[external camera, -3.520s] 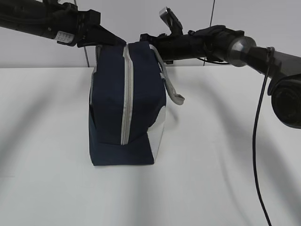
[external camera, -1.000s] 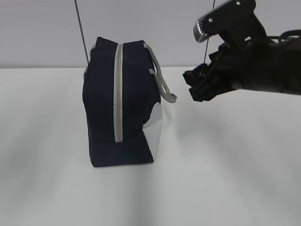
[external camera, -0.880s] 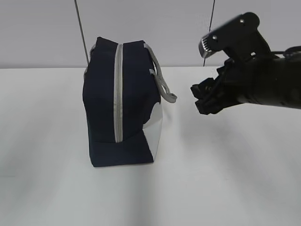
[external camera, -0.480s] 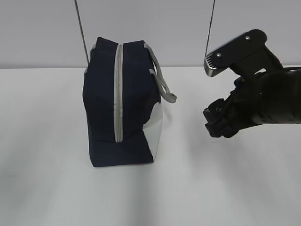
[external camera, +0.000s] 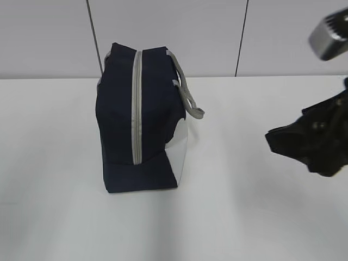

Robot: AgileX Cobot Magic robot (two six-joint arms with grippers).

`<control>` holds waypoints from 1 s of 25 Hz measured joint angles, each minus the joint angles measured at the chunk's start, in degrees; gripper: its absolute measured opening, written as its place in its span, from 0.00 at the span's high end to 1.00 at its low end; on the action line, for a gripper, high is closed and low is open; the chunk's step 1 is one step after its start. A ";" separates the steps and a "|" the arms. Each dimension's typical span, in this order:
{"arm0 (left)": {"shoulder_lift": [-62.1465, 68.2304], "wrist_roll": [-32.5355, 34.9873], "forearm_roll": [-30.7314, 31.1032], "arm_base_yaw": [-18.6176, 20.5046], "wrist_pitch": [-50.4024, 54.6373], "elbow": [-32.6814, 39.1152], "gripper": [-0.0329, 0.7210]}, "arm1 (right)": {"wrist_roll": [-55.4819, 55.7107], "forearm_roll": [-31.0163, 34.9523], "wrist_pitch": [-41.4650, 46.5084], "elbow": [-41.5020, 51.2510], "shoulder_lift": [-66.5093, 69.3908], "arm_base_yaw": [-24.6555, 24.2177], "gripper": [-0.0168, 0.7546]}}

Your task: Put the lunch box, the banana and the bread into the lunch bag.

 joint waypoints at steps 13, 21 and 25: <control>-14.99 -5.76 12.09 0.00 5.18 2.31 0.38 | -1.29 5.08 26.60 0.66 -30.52 0.12 0.29; -24.15 -9.27 19.18 0.00 7.08 9.69 0.33 | -1.29 6.31 32.63 9.06 -44.15 0.12 0.29; -26.47 -10.23 19.87 0.00 7.48 12.86 0.31 | -0.74 6.31 32.25 14.08 -47.78 0.12 0.29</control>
